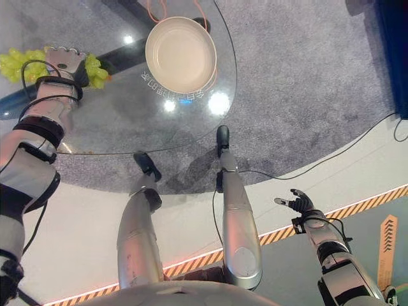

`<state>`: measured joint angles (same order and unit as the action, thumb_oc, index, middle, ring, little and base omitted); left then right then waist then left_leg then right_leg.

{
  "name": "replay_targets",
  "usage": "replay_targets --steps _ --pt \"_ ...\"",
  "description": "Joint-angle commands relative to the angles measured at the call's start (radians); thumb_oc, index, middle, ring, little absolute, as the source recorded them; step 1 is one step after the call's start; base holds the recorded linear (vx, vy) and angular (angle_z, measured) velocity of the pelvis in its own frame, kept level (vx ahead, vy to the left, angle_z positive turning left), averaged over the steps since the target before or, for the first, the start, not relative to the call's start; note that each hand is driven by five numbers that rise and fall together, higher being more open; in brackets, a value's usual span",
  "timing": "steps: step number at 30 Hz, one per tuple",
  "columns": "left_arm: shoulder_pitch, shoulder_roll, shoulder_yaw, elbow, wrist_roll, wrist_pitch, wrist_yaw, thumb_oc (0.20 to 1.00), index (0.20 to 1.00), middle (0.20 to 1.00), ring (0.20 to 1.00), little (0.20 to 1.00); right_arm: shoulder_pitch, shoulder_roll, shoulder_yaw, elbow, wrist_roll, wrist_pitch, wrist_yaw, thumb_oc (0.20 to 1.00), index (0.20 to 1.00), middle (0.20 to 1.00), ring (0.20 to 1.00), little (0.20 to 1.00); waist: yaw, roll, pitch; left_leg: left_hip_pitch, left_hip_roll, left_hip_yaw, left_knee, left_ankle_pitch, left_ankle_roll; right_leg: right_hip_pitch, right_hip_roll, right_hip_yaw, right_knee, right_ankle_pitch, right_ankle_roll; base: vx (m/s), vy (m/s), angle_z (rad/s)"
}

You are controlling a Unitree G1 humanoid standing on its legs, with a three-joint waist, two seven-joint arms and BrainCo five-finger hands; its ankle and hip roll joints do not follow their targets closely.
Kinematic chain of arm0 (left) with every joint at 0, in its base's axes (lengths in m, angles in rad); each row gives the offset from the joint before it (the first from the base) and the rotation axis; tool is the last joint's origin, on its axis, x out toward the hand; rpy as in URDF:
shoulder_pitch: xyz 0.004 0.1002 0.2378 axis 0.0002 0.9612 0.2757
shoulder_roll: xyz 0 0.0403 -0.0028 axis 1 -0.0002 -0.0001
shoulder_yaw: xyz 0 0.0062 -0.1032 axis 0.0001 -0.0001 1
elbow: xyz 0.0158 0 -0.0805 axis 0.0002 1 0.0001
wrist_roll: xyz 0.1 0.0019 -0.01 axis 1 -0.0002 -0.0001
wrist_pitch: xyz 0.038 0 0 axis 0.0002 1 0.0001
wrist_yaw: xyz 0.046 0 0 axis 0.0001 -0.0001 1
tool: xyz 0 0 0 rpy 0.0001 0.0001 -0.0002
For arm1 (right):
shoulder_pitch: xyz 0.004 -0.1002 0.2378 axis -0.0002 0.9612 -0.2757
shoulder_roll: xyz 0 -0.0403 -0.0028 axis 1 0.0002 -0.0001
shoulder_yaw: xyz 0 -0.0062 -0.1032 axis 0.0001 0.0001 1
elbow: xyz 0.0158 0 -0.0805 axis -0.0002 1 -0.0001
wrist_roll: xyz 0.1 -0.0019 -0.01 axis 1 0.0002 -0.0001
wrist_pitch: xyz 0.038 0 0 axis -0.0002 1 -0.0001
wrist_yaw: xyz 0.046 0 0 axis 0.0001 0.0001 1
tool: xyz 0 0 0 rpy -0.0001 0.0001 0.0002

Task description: Pick up fruits into the plate

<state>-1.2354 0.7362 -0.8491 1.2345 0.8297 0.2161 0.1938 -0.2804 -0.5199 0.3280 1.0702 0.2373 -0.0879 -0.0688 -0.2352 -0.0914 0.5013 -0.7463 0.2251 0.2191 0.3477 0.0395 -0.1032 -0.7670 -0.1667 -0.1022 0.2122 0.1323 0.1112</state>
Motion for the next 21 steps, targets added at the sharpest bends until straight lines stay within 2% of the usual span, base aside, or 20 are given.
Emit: replay_targets --steps 1,6,10,15,16,20,21 --pt "0.187 0.027 0.041 0.134 0.043 0.046 -0.057 0.2 0.2 0.2 0.2 0.2 0.067 -0.042 -0.002 -0.043 0.043 0.0 -0.042 1.0 1.0 1.0 1.0 1.0 0.0 -0.024 0.019 -0.025 -0.091 0.01 0.033 -0.093 0.01 -0.03 0.086 -0.001 0.096 -0.075 -0.006 0.0 0.0 0.0" --pt "0.213 0.031 0.062 0.143 0.053 0.057 -0.01 0.2 0.2 0.2 0.2 0.2 0.063 -0.047 -0.015 -0.05 0.045 0.002 -0.045 1.0 1.0 1.0 1.0 1.0 0.004 -0.031 0.019 -0.02 -0.091 0.005 0.029 -0.092 0.008 -0.022 0.09 -0.005 0.094 -0.075 -0.006 0.0 0.0 0.0" --pt "0.228 0.029 0.083 0.147 0.031 0.037 0.048 0.2 0.2 0.2 0.2 0.2 0.067 -0.042 -0.015 -0.045 0.042 -0.003 -0.04 1.0 1.0 1.0 1.0 1.0 0.007 -0.035 0.019 -0.014 -0.09 0.004 0.026 -0.091 0.007 -0.014 0.091 -0.007 0.093 -0.077 -0.008 0.0 0.0 0.0" --pt "0.247 0.028 0.111 0.139 -0.103 -0.01 0.165 0.2 0.2 0.2 0.2 0.2 0.064 -0.031 -0.009 -0.035 0.033 -0.015 -0.035 1.0 1.0 1.0 1.0 1.0 0.015 -0.035 0.019 0.007 -0.09 0.004 0.013 -0.086 0.007 0.005 0.092 -0.011 0.093 -0.083 -0.009 -0.02 -0.005 0.0" --pt "0.244 0.033 0.124 0.137 -0.149 -0.028 0.193 0.2 0.2 0.2 0.2 0.2 0.058 -0.029 -0.012 -0.034 0.03 -0.019 -0.036 1.0 1.0 1.0 1.0 1.0 0.014 -0.038 0.019 -0.004 -0.093 0.016 -0.002 -0.05 0.015 -0.006 0.087 -0.013 0.08 -0.055 -0.017 -0.08 -0.02 0.0" --pt "0.265 0.041 0.185 0.115 -0.341 -0.131 0.289 0.2 0.2 0.2 0.2 0.2 0.066 -0.019 -0.006 -0.043 0.02 -0.02 -0.035 1.0 1.0 1.0 1.0 1.0 0.024 -0.032 0.019 0.035 -0.094 0.014 -0.018 -0.046 0.013 0.031 0.084 -0.014 0.07 -0.063 -0.017 -0.02 -0.006 0.0" --pt "0.272 0.042 0.205 0.099 -0.389 -0.175 0.318 0.2 0.2 0.2 0.2 0.2 0.068 -0.015 -0.005 -0.049 0.016 -0.016 -0.04 1.0 1.0 1.0 1.0 1.0 0.028 -0.029 0.019 0.049 -0.095 0.013 -0.024 -0.044 0.013 0.045 0.083 -0.014 0.064 -0.064 -0.016 -0.01 0.003 0.03"
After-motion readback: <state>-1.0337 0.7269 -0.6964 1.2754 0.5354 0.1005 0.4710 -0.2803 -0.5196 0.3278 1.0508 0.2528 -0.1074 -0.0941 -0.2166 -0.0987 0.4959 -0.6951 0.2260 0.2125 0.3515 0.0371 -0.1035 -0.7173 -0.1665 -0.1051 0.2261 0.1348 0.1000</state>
